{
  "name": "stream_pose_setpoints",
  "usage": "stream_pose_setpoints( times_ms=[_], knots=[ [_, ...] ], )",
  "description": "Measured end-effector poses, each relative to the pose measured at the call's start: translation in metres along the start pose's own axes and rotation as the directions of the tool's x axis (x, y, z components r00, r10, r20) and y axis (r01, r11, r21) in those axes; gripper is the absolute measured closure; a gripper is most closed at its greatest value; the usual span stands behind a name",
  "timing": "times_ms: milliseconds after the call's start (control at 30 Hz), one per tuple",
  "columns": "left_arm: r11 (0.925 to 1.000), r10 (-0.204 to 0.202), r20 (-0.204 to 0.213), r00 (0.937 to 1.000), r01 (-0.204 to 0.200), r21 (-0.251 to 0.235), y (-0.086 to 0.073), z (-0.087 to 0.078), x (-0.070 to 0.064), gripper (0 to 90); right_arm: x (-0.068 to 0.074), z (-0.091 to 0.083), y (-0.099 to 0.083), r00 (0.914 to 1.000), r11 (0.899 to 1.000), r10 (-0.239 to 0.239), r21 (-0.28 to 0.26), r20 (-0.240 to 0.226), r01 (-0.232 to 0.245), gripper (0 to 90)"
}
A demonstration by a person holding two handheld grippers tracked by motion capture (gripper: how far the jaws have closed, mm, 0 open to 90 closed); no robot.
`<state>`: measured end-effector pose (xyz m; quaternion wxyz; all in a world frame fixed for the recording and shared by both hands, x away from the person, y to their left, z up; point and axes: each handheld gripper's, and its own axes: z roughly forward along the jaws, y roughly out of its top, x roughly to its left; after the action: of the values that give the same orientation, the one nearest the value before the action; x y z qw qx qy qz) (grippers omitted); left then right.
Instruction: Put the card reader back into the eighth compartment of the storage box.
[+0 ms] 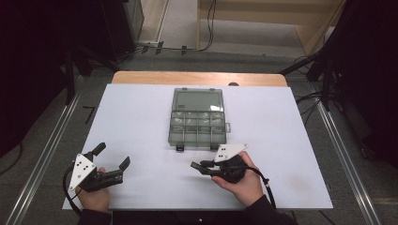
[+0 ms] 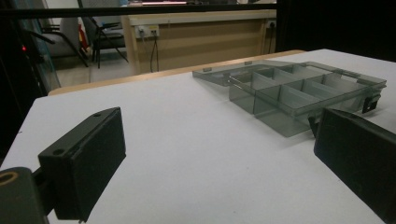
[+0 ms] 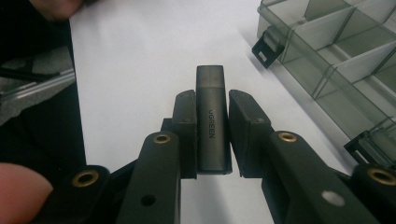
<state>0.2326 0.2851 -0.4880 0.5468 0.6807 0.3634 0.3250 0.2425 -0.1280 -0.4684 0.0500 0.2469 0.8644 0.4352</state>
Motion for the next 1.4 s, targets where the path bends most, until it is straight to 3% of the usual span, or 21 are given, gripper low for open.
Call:
stream_pose_setpoints(
  times_ms=[733,867,1400],
  knots=[
    [1.0,-0.002,-0.001,1.0,0.002,-0.001,0.0,0.0,0.0,2.3,-0.011,-0.01,0.014,0.9969,1.0,0.014,-0.024,0.077,-0.012,71.1],
    [1.0,-0.002,-0.001,1.0,0.002,-0.001,0.0,0.0,0.0,2.3,-0.012,-0.011,0.016,0.9976,1.0,0.012,-0.029,0.069,-0.01,71.1],
    [1.0,-0.003,-0.002,1.0,0.003,0.0,0.0,0.0,0.0,2.2,-0.021,-0.018,0.02,0.9933,0.999,0.025,-0.044,0.113,-0.02,71.1]
  ],
)
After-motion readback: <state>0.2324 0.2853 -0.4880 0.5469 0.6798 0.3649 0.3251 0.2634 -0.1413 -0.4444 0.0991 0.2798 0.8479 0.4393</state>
